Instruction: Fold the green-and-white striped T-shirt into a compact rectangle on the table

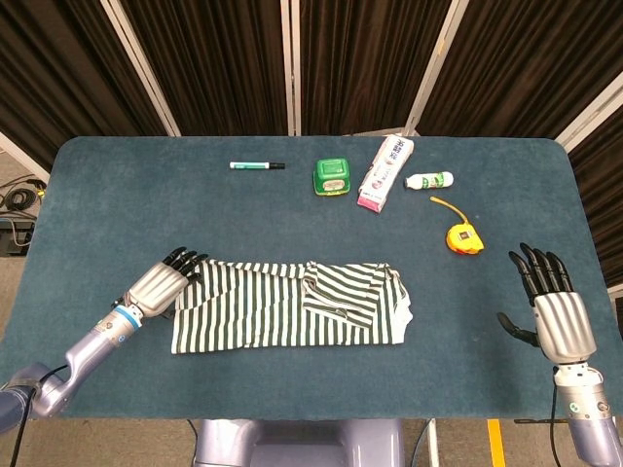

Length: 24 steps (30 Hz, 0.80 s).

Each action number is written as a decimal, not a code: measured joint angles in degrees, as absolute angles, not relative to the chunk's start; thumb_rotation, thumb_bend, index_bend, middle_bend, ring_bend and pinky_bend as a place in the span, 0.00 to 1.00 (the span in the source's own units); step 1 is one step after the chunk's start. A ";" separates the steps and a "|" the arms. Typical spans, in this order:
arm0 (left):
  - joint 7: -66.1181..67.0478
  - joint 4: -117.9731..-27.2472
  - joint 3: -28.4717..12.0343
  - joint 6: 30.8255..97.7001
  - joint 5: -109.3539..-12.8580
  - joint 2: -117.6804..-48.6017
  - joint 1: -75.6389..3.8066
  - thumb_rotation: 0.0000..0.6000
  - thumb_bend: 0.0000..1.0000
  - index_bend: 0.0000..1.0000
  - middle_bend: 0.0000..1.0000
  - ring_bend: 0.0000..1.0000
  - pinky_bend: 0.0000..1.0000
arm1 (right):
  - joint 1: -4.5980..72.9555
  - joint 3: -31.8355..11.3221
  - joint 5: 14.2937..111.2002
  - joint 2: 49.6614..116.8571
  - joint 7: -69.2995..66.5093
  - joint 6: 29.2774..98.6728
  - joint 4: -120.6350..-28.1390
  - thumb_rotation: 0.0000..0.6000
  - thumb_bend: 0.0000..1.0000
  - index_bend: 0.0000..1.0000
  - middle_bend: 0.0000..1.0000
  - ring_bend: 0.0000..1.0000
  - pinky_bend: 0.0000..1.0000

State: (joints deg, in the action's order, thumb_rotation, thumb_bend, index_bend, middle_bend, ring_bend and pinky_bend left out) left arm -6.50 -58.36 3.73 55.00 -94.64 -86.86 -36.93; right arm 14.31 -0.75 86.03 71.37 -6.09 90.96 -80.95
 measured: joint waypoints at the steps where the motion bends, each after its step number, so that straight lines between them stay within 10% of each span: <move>1: -6.93 -58.13 3.90 55.44 -94.93 -86.81 -36.99 1.00 0.12 0.32 0.00 0.00 0.00 | 14.22 -0.85 86.04 71.50 -6.10 90.87 -80.72 1.00 0.12 0.00 0.00 0.00 0.00; 24: -9.93 -53.87 7.88 56.90 -97.91 -86.93 -37.00 1.00 0.15 0.32 0.00 0.00 0.00 | 12.79 -2.57 87.63 70.91 -7.90 89.44 -80.63 1.00 0.12 0.00 0.00 0.00 0.00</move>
State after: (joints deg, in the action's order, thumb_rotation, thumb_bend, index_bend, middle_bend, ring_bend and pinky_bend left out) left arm -9.93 -53.87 7.88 56.90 -97.91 -86.93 -37.00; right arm 12.79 -2.57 87.63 70.91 -7.90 89.44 -80.63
